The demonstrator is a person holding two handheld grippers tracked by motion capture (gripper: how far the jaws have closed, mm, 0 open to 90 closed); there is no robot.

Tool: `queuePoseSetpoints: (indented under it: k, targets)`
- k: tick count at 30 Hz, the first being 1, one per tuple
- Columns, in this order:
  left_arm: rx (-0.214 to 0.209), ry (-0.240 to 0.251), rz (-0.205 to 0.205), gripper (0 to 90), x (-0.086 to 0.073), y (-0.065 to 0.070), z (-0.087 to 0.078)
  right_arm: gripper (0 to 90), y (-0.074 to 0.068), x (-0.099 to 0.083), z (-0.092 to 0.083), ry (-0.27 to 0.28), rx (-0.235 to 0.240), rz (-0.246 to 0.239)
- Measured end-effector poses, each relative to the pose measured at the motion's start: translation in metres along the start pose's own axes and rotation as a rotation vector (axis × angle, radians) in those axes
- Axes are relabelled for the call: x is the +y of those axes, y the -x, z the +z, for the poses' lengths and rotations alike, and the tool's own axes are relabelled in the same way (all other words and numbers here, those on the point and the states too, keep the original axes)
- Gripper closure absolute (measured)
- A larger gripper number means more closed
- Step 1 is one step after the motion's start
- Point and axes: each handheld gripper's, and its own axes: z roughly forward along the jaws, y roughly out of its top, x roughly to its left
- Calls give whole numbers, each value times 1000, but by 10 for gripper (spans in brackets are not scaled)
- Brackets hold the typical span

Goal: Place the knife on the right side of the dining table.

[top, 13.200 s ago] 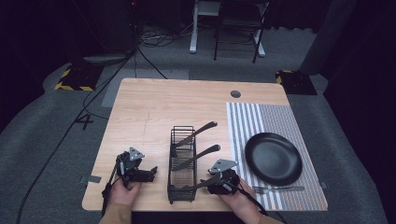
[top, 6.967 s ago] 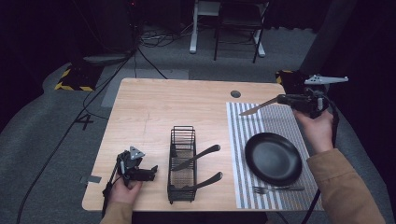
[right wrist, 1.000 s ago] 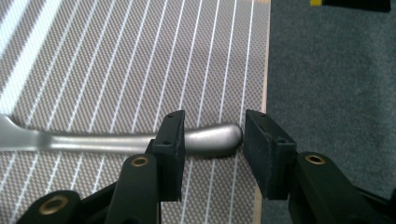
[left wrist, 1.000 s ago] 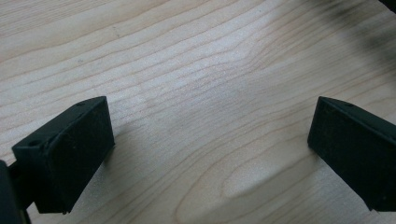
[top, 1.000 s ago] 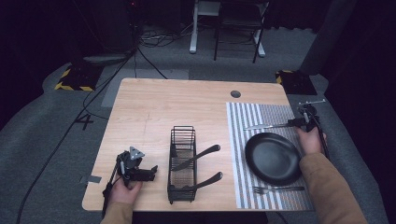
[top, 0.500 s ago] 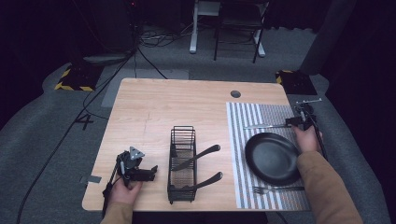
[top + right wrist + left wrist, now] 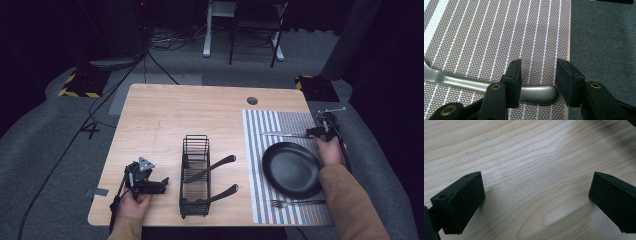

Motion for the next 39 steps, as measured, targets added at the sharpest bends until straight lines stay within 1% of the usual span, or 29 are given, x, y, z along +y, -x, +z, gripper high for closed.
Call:
queuePoseSetpoints:
  k: [1,4,7,10,15,19,23,26,29,32,34,35,37,39]
  targets:
    - [-1,1,0,6,0,0,0,561,-1,0,-1,-1,-1,-3]
    - [0,0,0,6,0,0,0,565,-2,2,-10,33,7,-8]
    - [-1,1,0,6,0,0,0,564,-6,4,-23,71,20,-30]
    - [-1,2,0,6,0,0,0,557,-10,5,-40,110,44,-53]
    - [-1,1,0,6,0,0,0,517,-17,4,-68,149,98,-92]
    - [0,0,0,6,0,0,0,487,-25,1,-93,194,136,-131]
    - [0,0,0,6,0,0,0,455,-34,-3,-115,232,198,-153]
    - [0,0,1,6,0,0,0,424,-45,-8,-132,257,245,-188]
    - [0,0,0,6,0,0,0,422,-59,-14,-147,267,298,-229]
    - [-1,1,0,6,0,0,0,404,-76,-19,-163,284,331,-271]
    - [0,0,0,6,0,0,0,389,-87,-24,-174,293,361,-285]
    - [0,0,1,6,0,0,0,384,-93,-27,-179,295,379,-297]
    - [-1,1,0,6,0,0,0,374,-106,-33,-188,292,434,-322]
    - [-1,0,1,6,0,0,0,364,-119,-41,-198,286,453,-350]
